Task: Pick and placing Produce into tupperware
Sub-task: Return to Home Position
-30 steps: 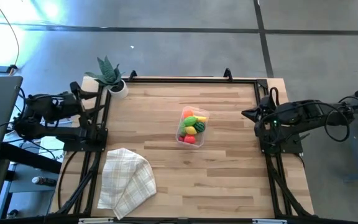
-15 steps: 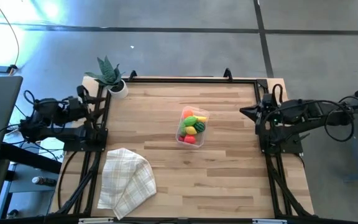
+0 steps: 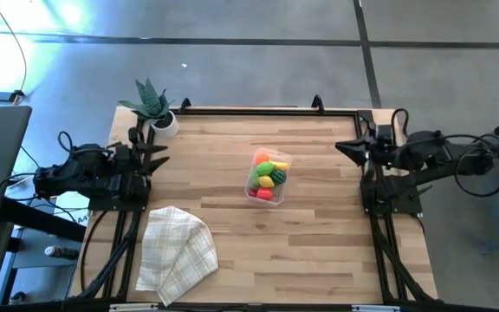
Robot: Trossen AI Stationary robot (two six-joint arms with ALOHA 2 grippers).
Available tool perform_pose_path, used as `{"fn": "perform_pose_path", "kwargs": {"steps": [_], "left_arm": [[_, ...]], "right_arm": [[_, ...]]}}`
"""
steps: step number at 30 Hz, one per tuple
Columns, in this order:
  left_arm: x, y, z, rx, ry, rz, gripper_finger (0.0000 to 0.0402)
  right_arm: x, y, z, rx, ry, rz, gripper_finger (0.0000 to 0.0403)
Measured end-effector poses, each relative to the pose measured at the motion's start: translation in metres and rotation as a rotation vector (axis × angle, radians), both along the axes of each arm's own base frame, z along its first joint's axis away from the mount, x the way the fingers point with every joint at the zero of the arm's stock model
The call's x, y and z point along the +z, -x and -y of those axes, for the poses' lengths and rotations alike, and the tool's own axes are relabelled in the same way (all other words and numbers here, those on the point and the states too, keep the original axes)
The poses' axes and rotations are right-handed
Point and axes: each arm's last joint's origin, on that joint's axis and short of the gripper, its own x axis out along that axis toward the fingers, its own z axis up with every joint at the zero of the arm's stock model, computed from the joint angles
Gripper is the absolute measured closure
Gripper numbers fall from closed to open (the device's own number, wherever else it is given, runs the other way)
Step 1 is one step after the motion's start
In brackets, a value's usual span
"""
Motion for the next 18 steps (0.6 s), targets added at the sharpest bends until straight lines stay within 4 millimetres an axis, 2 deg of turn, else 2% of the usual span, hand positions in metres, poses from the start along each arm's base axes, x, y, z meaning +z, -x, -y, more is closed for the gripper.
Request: {"fn": "perform_pose_path", "kwargs": {"steps": [5,9,12,18], "left_arm": [[-0.013,-0.010,-0.001,-0.015,0.018,0.018,0.0277],[-0.023,-0.016,-0.001,-0.027,0.027,0.032,0.0284],[-0.028,-0.020,-0.001,-0.039,0.026,0.054,0.0288],[-0.033,-0.022,-0.001,-0.044,0.032,0.050,0.0290]], "right_arm": [[0.024,0.018,0.000,0.125,0.047,0.174,0.0392],[0.030,0.048,0.004,0.190,0.070,0.292,0.0392],[0.022,0.068,0.009,0.183,0.050,0.356,0.0392],[-0.005,0.083,0.013,0.152,0.010,0.404,0.0392]]}}
